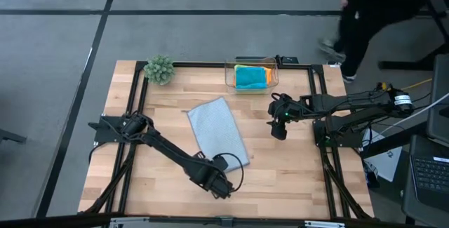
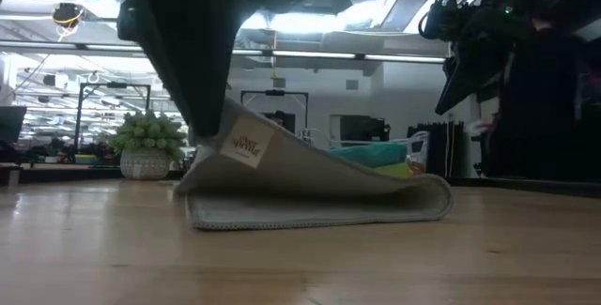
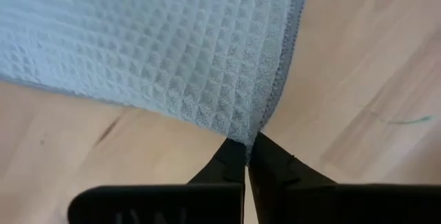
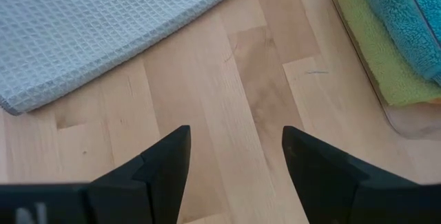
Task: Fold microfiber towels
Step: Fold the gray microfiber cloth
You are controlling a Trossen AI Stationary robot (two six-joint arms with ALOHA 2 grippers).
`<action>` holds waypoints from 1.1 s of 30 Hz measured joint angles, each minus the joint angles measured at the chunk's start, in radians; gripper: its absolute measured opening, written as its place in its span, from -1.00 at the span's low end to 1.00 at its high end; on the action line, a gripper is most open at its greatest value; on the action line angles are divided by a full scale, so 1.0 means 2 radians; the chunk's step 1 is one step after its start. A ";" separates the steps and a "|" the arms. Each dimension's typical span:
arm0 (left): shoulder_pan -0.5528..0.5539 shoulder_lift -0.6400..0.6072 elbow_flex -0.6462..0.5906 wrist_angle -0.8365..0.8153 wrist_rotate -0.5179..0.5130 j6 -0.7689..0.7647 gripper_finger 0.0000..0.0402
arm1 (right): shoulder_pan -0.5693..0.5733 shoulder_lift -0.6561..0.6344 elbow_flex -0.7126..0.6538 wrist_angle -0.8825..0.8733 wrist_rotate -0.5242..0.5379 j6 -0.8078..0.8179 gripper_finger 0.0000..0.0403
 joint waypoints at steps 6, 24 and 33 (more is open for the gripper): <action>0.007 0.005 -0.006 0.023 0.053 0.000 -0.98 | 0.000 0.000 0.000 0.000 0.000 0.000 0.15; 0.019 0.005 -0.014 0.044 0.123 0.007 -0.46 | 0.000 0.000 0.000 -0.001 0.000 0.000 0.15; 0.019 0.005 -0.014 0.037 0.107 0.027 -0.46 | 0.000 0.000 0.000 -0.001 0.000 0.000 0.15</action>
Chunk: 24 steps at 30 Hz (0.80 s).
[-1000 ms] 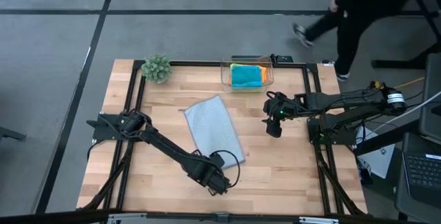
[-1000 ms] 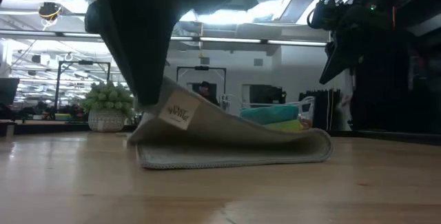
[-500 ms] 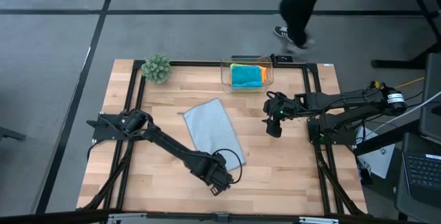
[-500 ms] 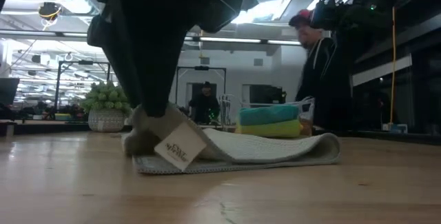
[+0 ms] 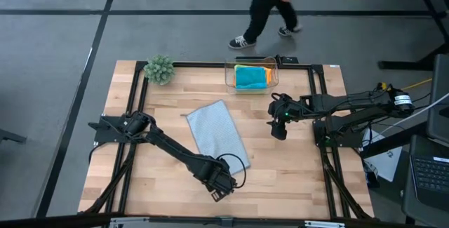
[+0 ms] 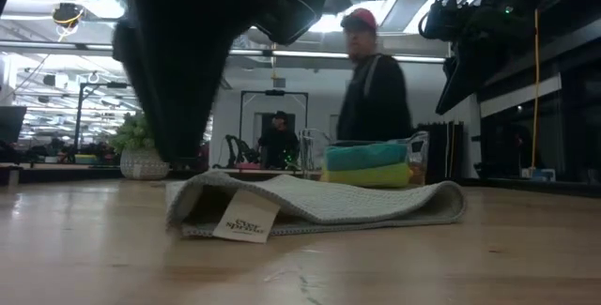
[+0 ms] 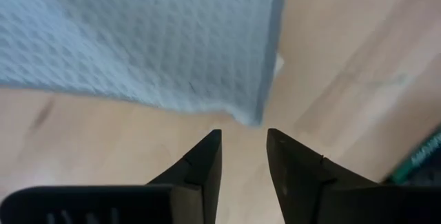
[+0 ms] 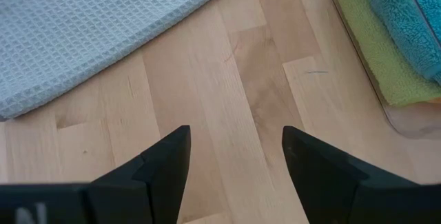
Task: Fold microfiber towels
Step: Fold the gray microfiber cloth
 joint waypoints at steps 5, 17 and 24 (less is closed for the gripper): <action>0.005 0.000 0.000 0.005 -0.050 -0.007 -0.46 | 0.000 0.000 0.000 0.000 0.000 0.000 0.15; 0.014 0.001 -0.049 0.016 -0.065 0.004 -0.46 | 0.000 0.000 0.000 0.000 0.000 -0.001 0.15; 0.013 -0.003 -0.083 0.053 -0.052 0.001 -0.46 | 0.000 0.000 0.000 0.000 0.000 -0.002 0.15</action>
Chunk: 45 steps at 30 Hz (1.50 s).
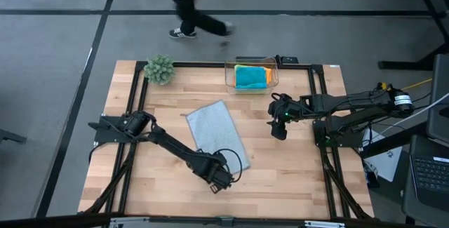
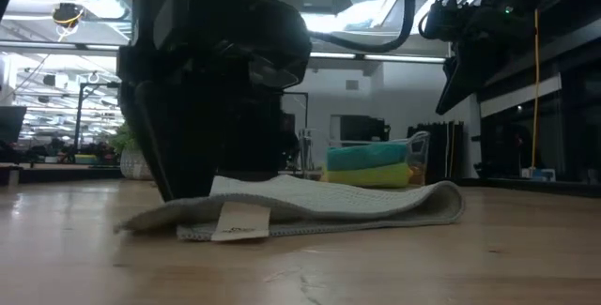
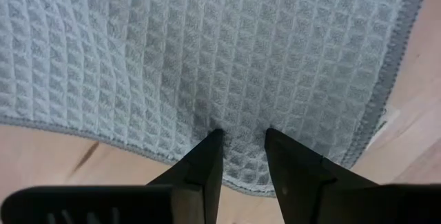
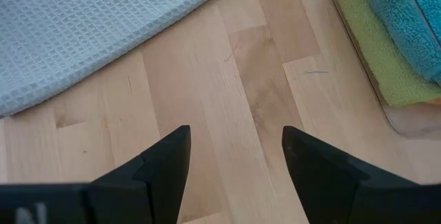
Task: Fold microfiber towels
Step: Fold the gray microfiber cloth
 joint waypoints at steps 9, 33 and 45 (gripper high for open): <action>0.001 -0.005 0.027 -0.004 -0.008 0.009 -0.46 | 0.000 0.000 0.000 0.000 0.000 0.000 0.15; -0.041 -0.011 0.065 0.027 -0.134 0.055 -0.46 | 0.079 0.015 -0.005 0.059 -0.218 -0.129 0.15; -0.066 -0.007 0.065 0.039 -0.135 0.093 -0.46 | 0.183 0.104 -0.086 0.359 -0.196 -0.212 0.15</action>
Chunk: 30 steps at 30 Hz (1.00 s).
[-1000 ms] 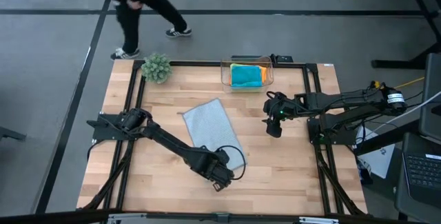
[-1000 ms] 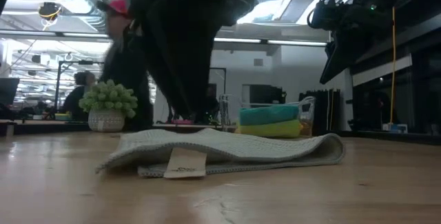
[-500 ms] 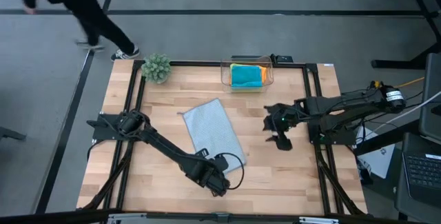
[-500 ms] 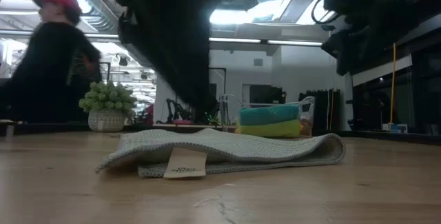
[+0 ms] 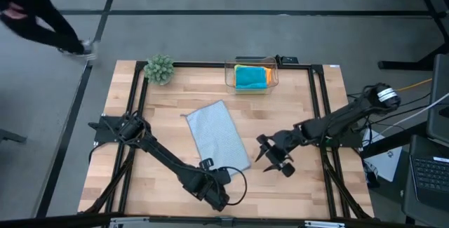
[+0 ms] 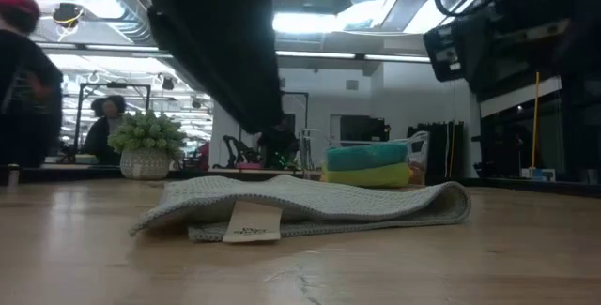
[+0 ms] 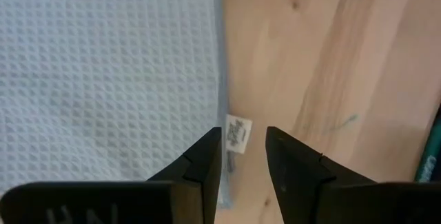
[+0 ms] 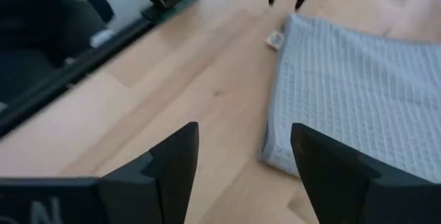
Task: Fold microfiber towels
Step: Fold the gray microfiber cloth
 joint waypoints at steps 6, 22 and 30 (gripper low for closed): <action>0.000 0.000 0.000 0.003 -0.007 0.000 -0.46 | 0.012 0.050 0.000 0.032 0.022 0.000 0.15; -0.003 0.000 0.000 0.003 -0.008 0.000 -0.46 | 0.013 0.167 0.057 0.051 0.071 -0.030 0.15; -0.003 0.000 0.000 0.002 -0.009 0.000 -0.46 | 0.013 0.209 0.065 0.052 0.141 -0.052 0.15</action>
